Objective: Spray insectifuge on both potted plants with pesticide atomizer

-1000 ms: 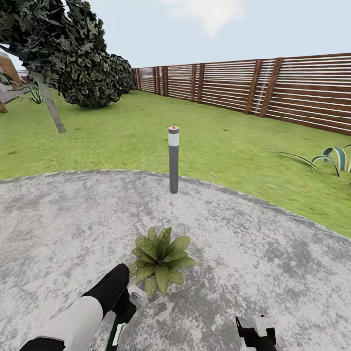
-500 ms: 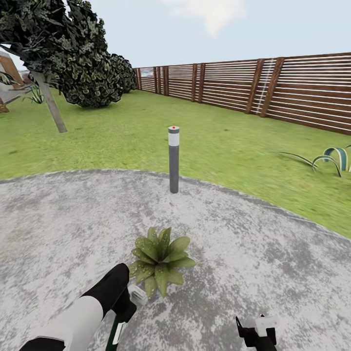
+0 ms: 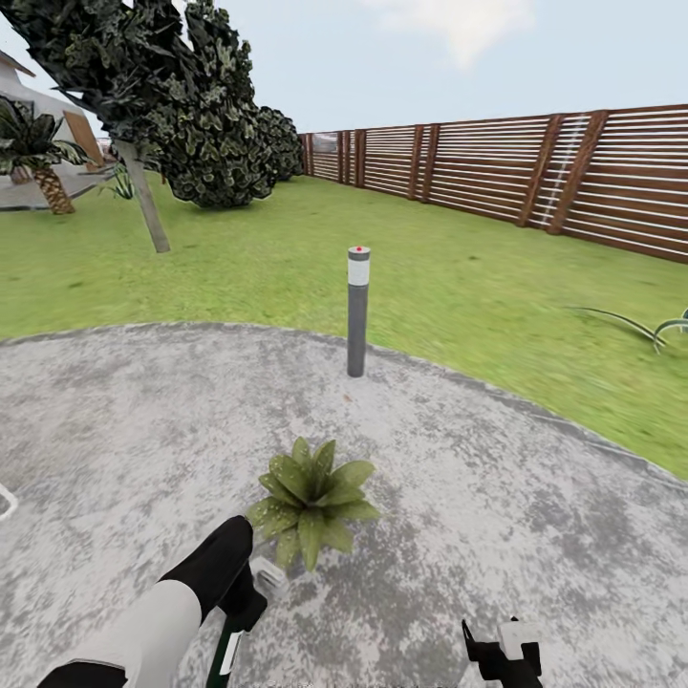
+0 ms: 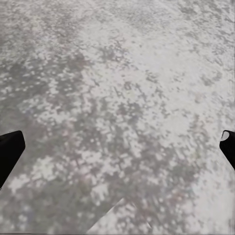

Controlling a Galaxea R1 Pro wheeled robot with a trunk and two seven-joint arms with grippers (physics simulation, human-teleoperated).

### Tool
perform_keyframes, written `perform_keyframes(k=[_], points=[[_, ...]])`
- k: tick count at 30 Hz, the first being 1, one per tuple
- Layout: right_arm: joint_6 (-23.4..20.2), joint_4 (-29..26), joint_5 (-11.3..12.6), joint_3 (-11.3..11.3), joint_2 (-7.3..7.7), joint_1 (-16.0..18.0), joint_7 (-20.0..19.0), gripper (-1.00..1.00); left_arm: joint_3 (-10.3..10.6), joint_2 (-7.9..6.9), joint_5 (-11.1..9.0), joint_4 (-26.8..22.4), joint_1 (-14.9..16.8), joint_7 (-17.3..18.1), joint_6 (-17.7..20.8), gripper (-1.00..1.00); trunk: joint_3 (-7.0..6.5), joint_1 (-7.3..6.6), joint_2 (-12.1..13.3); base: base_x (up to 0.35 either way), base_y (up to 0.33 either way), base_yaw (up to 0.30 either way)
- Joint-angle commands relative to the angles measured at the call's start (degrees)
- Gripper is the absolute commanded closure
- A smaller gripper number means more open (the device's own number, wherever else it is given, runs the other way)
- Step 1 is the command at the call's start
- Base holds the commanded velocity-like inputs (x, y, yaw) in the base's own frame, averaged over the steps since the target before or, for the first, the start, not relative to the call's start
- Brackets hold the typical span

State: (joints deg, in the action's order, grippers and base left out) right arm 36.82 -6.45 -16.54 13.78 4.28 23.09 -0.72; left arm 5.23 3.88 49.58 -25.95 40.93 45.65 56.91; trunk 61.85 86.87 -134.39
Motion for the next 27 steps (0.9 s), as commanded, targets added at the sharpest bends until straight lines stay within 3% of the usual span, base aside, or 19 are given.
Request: perform_keyframes(k=[1,7,14,24,26,27], points=[[0.2,0.0,-0.5,0.5,0.01,0.0,-0.1,-1.00,0.1,0.00,0.6,-0.1,0.0,0.6,0.1,1.00,0.05,-0.03,0.0,-0.154,-0.207,0.277],[0.2,0.0,-0.5,0.5,-0.04,0.0,-0.1,-1.00,0.1,-0.09,0.6,-0.1,0.0,0.6,0.1,1.00,0.05,-0.03,0.0,-0.176,-0.158,0.093],[0.2,0.0,-0.5,0.5,-0.04,0.0,-0.1,-1.00,0.1,-0.12,0.6,-0.1,0.0,0.6,0.1,1.00,0.05,-0.03,0.0,0.038,-0.197,0.017],[0.2,0.0,-0.5,0.5,-0.06,0.0,-0.1,-1.00,-0.2,-0.22,0.1,-3.1,0.4,0.6,0.2,1.00,0.05,-0.03,0.0,0.077,-0.092,0.254],[0.2,0.0,-0.5,0.5,-0.06,0.0,-0.1,-1.00,-2.7,-0.32,0.1,-3.8,0.7,0.6,0.4,1.00,0.05,-0.03,0.0,0.002,-0.001,0.277],[0.2,0.0,-0.5,0.5,-0.06,0.0,-0.1,-1.00,-6.8,-0.08,0.3,-3.8,1.0,0.6,0.8,1.00,0.05,-0.03,0.0,0.000,0.000,0.277]])
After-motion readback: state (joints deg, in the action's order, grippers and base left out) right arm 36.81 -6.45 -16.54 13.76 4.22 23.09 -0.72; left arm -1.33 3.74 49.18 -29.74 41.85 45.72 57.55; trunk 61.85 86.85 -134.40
